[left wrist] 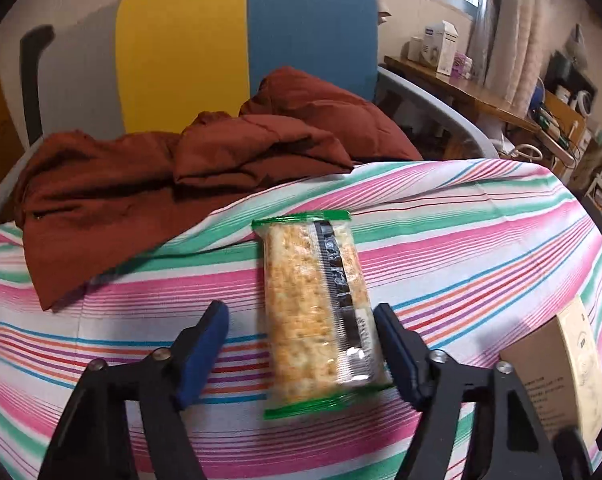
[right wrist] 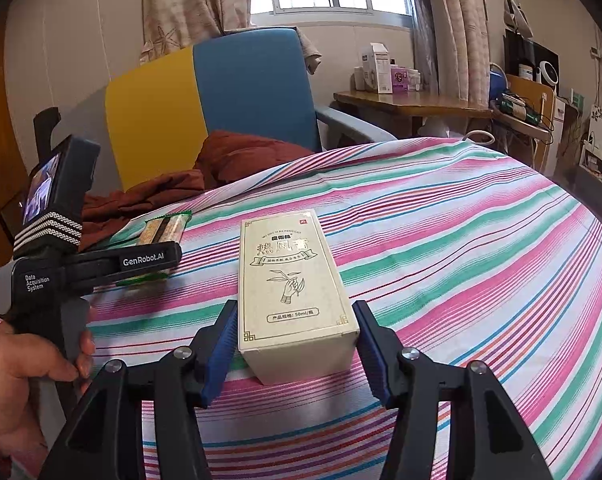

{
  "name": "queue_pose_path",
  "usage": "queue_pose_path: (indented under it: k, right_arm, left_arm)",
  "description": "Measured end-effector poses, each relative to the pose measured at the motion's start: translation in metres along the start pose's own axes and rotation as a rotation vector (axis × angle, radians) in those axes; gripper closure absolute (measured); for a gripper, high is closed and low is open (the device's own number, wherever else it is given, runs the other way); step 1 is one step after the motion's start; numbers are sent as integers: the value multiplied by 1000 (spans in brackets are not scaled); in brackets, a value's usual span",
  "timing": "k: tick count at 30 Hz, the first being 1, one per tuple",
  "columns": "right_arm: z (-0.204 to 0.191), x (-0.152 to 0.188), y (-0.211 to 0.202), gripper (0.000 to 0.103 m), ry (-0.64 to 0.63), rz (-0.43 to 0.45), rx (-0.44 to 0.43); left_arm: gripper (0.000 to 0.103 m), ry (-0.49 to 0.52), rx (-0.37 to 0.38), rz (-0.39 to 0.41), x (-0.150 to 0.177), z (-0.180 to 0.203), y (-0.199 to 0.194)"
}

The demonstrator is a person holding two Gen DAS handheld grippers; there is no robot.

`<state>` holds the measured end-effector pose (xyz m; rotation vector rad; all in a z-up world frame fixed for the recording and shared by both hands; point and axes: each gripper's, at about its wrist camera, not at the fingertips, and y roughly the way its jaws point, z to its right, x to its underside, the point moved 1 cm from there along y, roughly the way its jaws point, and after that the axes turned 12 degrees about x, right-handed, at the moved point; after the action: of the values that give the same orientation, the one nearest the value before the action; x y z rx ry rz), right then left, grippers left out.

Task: Organize objects
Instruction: 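Grasp the cracker packet with the left gripper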

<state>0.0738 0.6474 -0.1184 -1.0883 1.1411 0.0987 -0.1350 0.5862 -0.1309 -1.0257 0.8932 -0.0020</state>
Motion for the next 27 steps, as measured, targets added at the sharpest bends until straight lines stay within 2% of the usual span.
queue_pose_path:
  k: [2,4,15,24,27]
  right_arm:
    - [-2,0,-1,46,-4,2,6]
    - [-3,0,-1,46,-9,4,12]
    - [-7,1,-8,47,-27,36,27]
    - [-17,4,-19,47,-60,54,55]
    - [-23,8,-28,48,-74,67,59]
  left_arm:
    - [48,-4,1,15,1,-2,-2]
    - [56,-12,10,33,3,-5,-6]
    - [57,-52,48,136,39,-22,-57]
    - [57,64,48,179,75,-8,-103]
    - [57,75,43,203,84,-9,-115]
